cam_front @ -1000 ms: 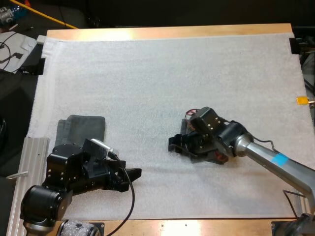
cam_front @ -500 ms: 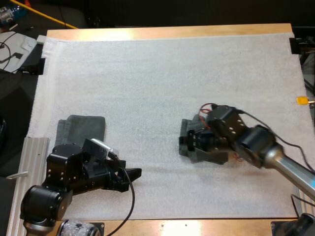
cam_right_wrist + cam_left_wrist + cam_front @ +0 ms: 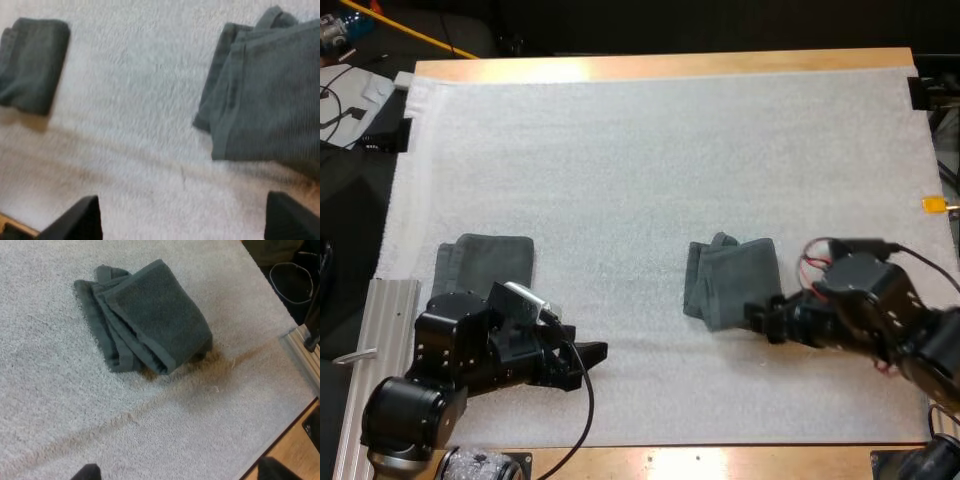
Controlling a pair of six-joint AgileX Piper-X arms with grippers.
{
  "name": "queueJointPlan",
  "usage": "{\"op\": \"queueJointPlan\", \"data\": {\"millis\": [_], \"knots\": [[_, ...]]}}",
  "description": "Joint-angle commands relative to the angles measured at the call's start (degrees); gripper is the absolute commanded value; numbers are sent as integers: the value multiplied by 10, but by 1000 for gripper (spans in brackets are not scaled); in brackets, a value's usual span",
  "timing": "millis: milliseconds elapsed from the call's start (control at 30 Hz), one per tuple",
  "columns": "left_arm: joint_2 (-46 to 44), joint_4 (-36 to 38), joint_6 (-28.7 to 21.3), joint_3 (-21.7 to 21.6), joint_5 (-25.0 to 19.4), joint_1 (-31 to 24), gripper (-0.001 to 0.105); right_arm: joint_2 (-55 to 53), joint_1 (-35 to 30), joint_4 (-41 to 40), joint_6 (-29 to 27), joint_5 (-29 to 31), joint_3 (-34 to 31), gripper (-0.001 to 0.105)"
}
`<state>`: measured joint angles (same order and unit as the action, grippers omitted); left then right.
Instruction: Pick towel from pile, fold and stack
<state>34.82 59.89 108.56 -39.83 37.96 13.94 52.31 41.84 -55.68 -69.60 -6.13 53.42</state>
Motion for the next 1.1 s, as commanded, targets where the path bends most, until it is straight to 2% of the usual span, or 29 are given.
{"op": "queueJointPlan", "data": {"millis": [0, 300, 400, 600, 667, 833, 1067], "knots": [[2, -2, -3, -2, 5, 1, 61, -67, 2, -30, 2, 3, 3, 65], [5, -24, -5, -2, 3, 0, 62, -149, 0, -91, 0, 38, 2, 65], [15, -52, 6, -2, 0, 0, 71, -155, 1, -98, -1, 50, 2, 65], [76, -129, 55, -2, 3, 2, 71, -153, 1, -100, -7, 71, 2, 65], [72, -111, 37, -3, 2, 7, 72, -153, -1, -101, -4, 66, 3, 65], [169, -169, 44, -5, -2, 57, 72, -152, 0, -103, -3, 67, 4, 65], [305, -300, 110, -5, -14, 109, 72, -152, -1, -109, -3, 68, 4, 65]]}}
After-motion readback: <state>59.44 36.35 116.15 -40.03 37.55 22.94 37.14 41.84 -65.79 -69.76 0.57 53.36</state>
